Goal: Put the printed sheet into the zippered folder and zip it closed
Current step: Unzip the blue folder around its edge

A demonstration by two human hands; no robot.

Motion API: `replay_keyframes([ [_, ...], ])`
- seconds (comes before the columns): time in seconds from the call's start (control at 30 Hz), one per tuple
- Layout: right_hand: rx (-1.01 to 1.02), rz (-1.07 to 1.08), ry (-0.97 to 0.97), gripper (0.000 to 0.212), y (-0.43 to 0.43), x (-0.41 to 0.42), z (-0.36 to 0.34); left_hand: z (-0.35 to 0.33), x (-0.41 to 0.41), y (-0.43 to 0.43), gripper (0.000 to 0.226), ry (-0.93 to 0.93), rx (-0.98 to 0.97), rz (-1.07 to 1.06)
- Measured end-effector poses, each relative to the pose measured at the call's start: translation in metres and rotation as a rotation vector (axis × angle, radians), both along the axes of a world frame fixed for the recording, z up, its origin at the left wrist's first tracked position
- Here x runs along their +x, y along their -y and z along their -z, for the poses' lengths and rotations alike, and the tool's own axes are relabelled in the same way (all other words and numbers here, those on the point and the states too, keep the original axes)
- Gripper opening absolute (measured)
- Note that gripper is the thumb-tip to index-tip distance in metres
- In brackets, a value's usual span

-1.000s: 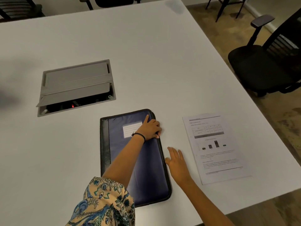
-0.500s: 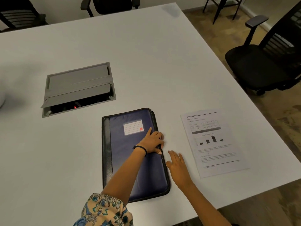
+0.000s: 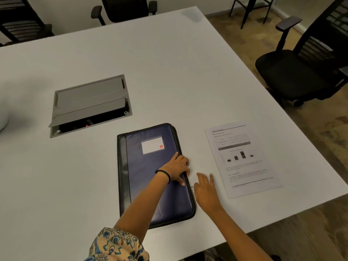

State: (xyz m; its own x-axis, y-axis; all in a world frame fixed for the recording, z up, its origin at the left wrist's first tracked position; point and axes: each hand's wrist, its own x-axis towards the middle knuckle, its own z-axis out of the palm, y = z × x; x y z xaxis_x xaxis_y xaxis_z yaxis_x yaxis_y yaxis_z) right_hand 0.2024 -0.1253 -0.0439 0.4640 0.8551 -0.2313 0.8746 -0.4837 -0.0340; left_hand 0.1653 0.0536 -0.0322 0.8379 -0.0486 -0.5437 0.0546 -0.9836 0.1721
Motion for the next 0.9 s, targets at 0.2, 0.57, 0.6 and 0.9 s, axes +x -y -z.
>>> replay_keyframes([
  [0.2, -0.026, -0.018, -0.029, 0.037, 0.009, 0.002, 0.008, -0.004, -0.002, 0.016, 0.052, -0.061, 0.069, 0.077],
  [0.57, 0.052, -0.083, -0.059, 0.036, -0.005, 0.008, 0.01, 0.0, -0.002, 0.021, 0.045, -0.039, 0.055, -0.018],
  [0.6, 0.068, -0.099, -0.053, 0.034, -0.007, 0.011, 0.009, 0.001, -0.002, 0.02, 0.045, -0.035, 0.051, -0.025],
  [0.9, -0.111, -0.156, -0.174, 0.024, -0.026, 0.036, 0.027, -0.002, 0.011, 0.004, 0.035, -0.025, -0.046, -0.097],
])
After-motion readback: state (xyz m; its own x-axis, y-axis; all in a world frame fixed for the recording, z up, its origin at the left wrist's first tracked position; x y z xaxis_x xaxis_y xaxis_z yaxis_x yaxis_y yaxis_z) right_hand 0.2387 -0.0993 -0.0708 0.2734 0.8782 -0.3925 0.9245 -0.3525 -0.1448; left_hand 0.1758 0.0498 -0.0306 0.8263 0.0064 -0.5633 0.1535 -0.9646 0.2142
